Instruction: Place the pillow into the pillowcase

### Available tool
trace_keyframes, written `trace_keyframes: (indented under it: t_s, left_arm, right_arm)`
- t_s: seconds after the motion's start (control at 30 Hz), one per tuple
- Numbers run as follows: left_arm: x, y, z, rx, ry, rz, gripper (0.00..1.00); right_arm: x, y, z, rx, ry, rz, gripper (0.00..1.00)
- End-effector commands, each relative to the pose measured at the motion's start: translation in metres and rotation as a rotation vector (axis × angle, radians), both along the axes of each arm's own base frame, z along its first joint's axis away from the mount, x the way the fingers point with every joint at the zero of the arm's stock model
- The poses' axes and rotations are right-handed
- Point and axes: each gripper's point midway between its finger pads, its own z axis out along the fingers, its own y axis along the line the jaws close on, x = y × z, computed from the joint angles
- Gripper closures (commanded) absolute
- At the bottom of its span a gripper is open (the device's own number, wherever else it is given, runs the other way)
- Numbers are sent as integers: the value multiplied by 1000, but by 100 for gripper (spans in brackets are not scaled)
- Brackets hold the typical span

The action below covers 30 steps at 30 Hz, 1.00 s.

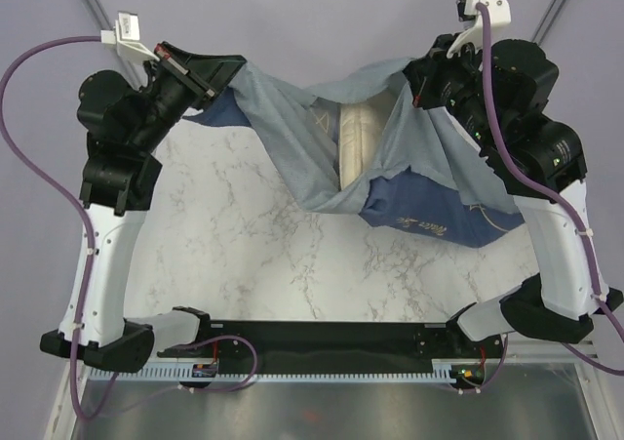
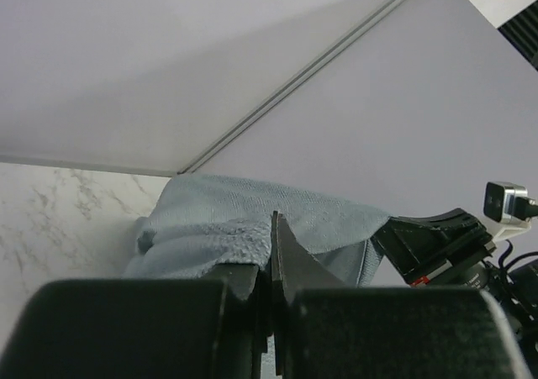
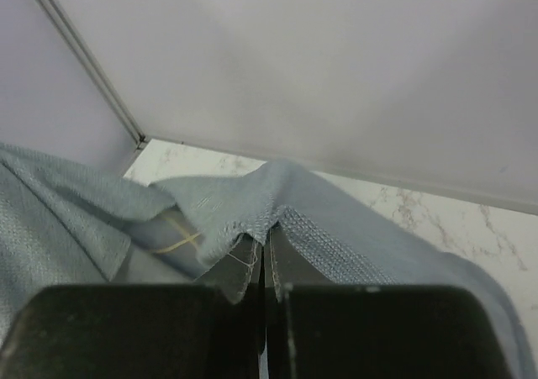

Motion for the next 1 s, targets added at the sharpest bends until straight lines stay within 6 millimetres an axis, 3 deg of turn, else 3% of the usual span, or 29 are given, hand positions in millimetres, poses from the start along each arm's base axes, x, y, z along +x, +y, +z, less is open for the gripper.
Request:
trace_keyframes:
  t_s: [0.0,0.07,0.13,0.17,0.2,0.23,0.27,0.3,0.33,0.37,0.4,0.43,0.5,0.57,0.6,0.63,0.7,0.73,0.8,0.83,0.9,0.93,0.97]
  left_arm:
    - [-81,37,80,-12,-269,109,98]
    - [-110,51,94,-11,-340,156,98]
    - [-127,56,98,-9,-373,168,98]
    - [-132,57,96,-6,-378,166,98]
    - [-147,61,98,-15,-397,170,98]
    - [-140,59,84,-14,-357,163,98]
    - [-141,60,77,-16,-340,161,98]
    - [-151,62,75,-19,-349,163,98]
    - [-145,61,61,-9,-320,160,98]
    - [-136,63,40,-22,-214,176,98]
    - [-141,64,24,-7,-168,176,98]
    - [-125,74,6,-28,-100,246,98]
    - [-124,77,-3,-32,-86,265,98]
    - [-132,79,5,-42,-123,267,98]
    - [-136,80,12,-45,-151,267,98]
    - [-145,84,31,-52,-208,276,98]
    - [-156,88,52,-47,-267,294,98]
    - [-172,95,76,-56,-332,315,98]
    - [-172,99,89,-49,-349,339,98]
    - [-181,105,102,-54,-382,362,98]
    - [-176,105,106,-45,-380,372,98]
    - [-173,104,105,-37,-375,372,98]
    - [-169,104,102,-36,-366,372,98]
  right_arm:
    - [-31,15,52,133,-152,163,100]
    - [-40,21,47,145,-132,217,100]
    - [-55,32,42,157,-114,314,100]
    - [-53,44,23,150,-66,357,100]
    - [-61,49,18,179,-39,398,100]
    - [-68,62,6,180,-5,478,100]
    - [-61,76,-23,175,51,516,100]
    - [-62,83,-36,192,87,542,100]
    - [-71,87,-43,200,92,574,100]
    - [-65,95,-69,195,133,581,99]
    - [-69,96,-74,205,140,590,99]
    - [-71,102,-84,201,157,608,99]
    - [-70,108,-99,182,186,623,96]
    - [-71,111,-103,158,192,634,83]
    - [-67,110,-105,141,194,621,70]
    - [-62,105,-107,117,189,584,45]
    - [-46,90,-119,70,215,458,33]
    - [-40,83,-124,53,229,407,30]
    - [-30,69,-144,-5,272,309,29]
    - [-25,64,-159,-26,303,268,30]
    - [-24,55,-178,-34,341,214,32]
    - [-24,54,-205,-57,391,202,35]
    - [-23,55,-214,-52,404,200,37]
